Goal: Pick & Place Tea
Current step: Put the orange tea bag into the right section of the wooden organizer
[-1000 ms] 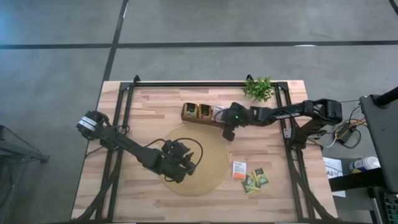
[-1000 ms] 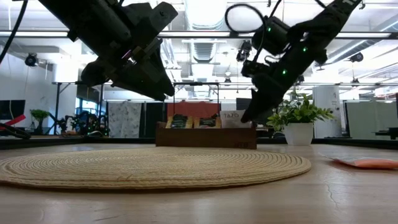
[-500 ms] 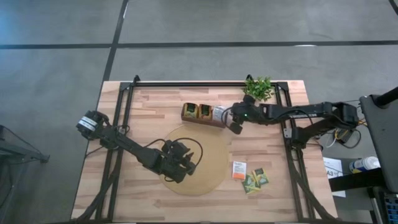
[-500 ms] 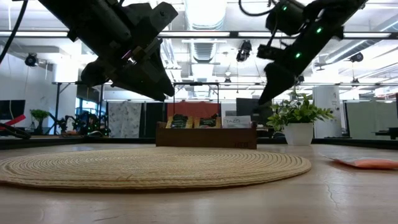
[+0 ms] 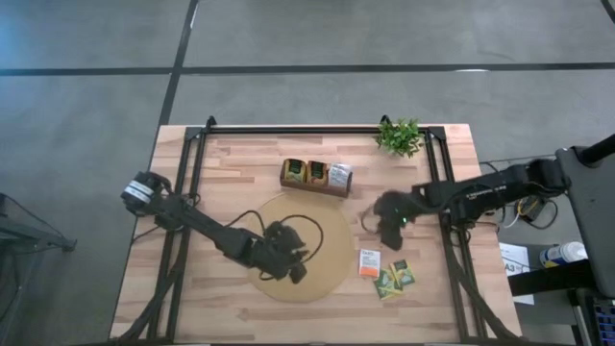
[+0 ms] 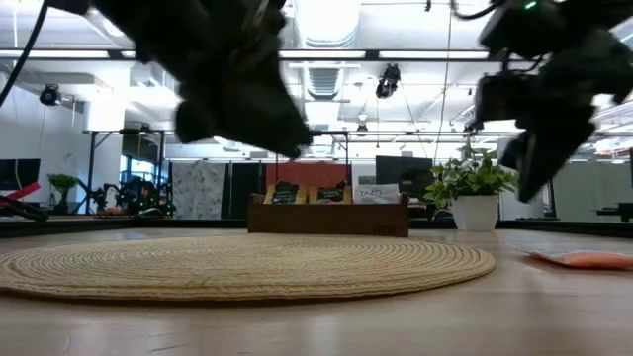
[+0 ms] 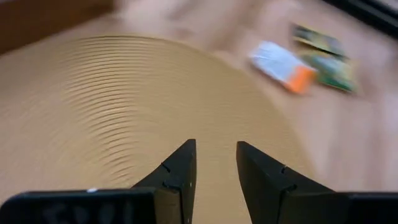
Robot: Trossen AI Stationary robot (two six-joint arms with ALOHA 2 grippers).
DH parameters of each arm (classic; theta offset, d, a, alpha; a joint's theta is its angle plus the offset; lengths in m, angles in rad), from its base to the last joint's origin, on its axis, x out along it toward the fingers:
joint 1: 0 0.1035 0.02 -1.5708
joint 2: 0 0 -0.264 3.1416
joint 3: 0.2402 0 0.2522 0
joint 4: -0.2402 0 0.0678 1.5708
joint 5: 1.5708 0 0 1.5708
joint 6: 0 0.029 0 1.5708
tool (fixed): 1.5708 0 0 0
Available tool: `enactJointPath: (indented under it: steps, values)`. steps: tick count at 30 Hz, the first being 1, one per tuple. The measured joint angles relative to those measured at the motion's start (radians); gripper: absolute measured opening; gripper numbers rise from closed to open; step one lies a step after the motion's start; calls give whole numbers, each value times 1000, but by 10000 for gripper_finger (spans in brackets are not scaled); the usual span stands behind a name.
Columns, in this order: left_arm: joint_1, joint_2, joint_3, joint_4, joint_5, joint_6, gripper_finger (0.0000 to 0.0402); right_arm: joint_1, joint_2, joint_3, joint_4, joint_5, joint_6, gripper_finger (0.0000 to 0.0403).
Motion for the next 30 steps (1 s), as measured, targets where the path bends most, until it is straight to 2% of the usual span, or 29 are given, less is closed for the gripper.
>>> enactJointPath:
  steps: [4, 8, 11, 14, 16, 19, 25, 30]
  values:
    - [35, 49, 0, 226, 142, 118, 110, 124, 2, -48, 107, -7, 145, 111]
    - [60, 119, 17, 402, 186, 150, 110, 214, 20, -90, 171, 3, 287, 125]
    - [80, 179, 75, 439, 224, 153, 110, 268, 23, -101, 183, 103, 417, 135]
    - [98, 257, 168, 438, 319, 153, 110, 317, 19, -102, 182, 221, 526, 140]
    - [105, 320, 242, 436, 380, 160, 110, 335, 18, -102, 183, 249, 590, 141]
    - [113, 414, 359, 432, 440, 199, 110, 348, 20, -109, 183, 242, 663, 140]
    - [147, 565, 561, 265, 566, 234, 110, 362, 18, -136, 188, 233, 774, 143]
    - [151, 637, 658, 200, 606, 288, 110, 362, 19, -140, 200, 203, 848, 146]
